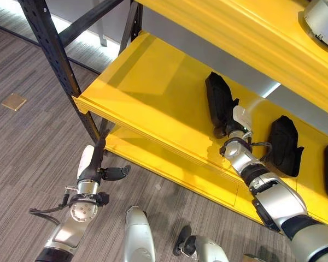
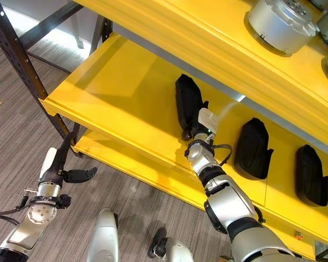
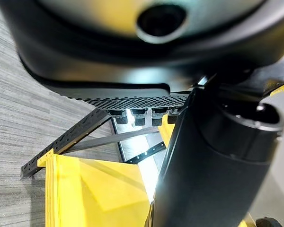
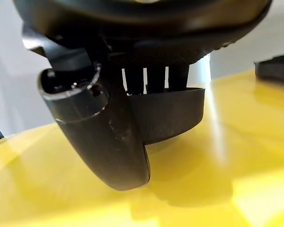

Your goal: Move parts from the plastic box to the shelf.

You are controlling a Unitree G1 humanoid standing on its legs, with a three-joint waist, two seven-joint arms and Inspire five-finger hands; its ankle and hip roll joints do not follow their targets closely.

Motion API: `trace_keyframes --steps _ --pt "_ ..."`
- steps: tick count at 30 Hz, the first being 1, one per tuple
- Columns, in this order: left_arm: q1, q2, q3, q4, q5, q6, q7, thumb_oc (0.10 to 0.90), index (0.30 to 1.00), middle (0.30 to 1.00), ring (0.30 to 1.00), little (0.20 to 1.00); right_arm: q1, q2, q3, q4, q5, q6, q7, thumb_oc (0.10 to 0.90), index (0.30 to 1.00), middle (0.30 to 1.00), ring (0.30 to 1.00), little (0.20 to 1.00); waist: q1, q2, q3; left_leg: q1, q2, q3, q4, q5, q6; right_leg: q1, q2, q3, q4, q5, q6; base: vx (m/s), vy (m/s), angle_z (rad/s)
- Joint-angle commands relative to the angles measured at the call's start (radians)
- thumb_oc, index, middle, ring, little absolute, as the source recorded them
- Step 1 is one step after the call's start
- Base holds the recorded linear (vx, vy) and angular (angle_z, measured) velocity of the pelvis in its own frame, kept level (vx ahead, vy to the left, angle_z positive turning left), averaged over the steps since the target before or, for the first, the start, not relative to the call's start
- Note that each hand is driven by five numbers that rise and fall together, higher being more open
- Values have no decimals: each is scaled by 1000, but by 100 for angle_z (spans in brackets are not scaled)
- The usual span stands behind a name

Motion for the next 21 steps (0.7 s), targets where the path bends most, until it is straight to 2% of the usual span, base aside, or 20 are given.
trace_keyframes --steps 1,4,5,7,8,9,10,11,12,13,21 --pt "-77 62 -19 -90 43 -73 44 900 1000 1000 1000 1000 -29 -24 -33 37 14 -5 -6 400 300 300 300 300 12 2 -5 -1 49 -67 16 -29 -8 75 -83 67 -86 83 85 -78 4 1" --pt "-77 62 -23 -89 45 -72 43 900 1000 1000 1000 1000 -12 -22 -40 45 17 -2 -8 400 300 300 300 300 8 6 -4 1 50 -66 17 -29 -8 71 -85 70 -82 83 85 25 1 0" --pt "-76 63 -23 -88 44 -72 42 900 1000 1000 1000 1000 -11 -21 -40 45 17 -2 -8 400 300 300 300 300 8 8 -8 11 52 -74 20 -56 -15 78 -81 77 -76 67 94 69 -4 2" --pt "-78 63 -26 -88 46 -72 42 900 1000 1000 1000 1000 -5 -20 -42 50 18 -1 -10 400 300 300 300 300 5 10 -6 10 52 -73 21 -55 -16 76 -81 79 -75 67 95 -10 1 1" --pt "-78 61 -28 -89 46 -73 41 900 1000 1000 1000 1000 -1 -18 -43 53 19 -2 -9 400 300 300 300 300 4 10 -2 -1 50 -65 19 -29 -8 67 -85 73 -80 84 87 -88 6 0" --pt "-79 63 -31 -89 47 -73 41 900 1000 1000 1000 1000 4 -14 -47 59 22 -1 -10 400 300 300 300 300 2 11 -1 -1 50 -64 19 -30 -8 65 -85 74 -78 84 87 0 0 0" --pt "-79 61 -34 -88 48 -72 40 900 1000 1000 1000 1000 12 -10 -48 62 21 1 -11 400 300 300 300 300 -2 15 -4 10 53 -71 22 -55 -15 70 -81 83 -71 68 95 0 0 0" --pt "-79 61 -34 -88 48 -73 41 900 1000 1000 1000 1000 12 -11 -48 61 21 0 -12 400 300 300 300 300 -1 13 0 0 51 -63 19 -29 -8 62 -85 77 -77 85 86 67 -6 0" --pt "-80 62 -36 -87 48 -72 39 900 1000 1000 1000 1000 14 -7 -49 64 21 1 -11 400 300 300 300 300 -3 16 -4 10 54 -70 22 -55 -15 69 -81 84 -70 68 95 0 0 0" --pt "-79 63 -37 -87 49 -71 38 900 1000 1000 1000 1000 17 -4 -50 67 20 1 -11 400 300 300 300 300 -3 18 -3 11 56 -70 24 -58 -15 70 -80 85 -70 66 96 69 -7 1" --pt "-92 67 -54 -84 44 -74 37 900 1000 1000 1000 1000 13 4 -51 78 19 0 -9 400 300 300 300 300 -5 28 -4 -5 53 -77 30 -55 -16 59 -81 82 -64 67 98 0 0 0"
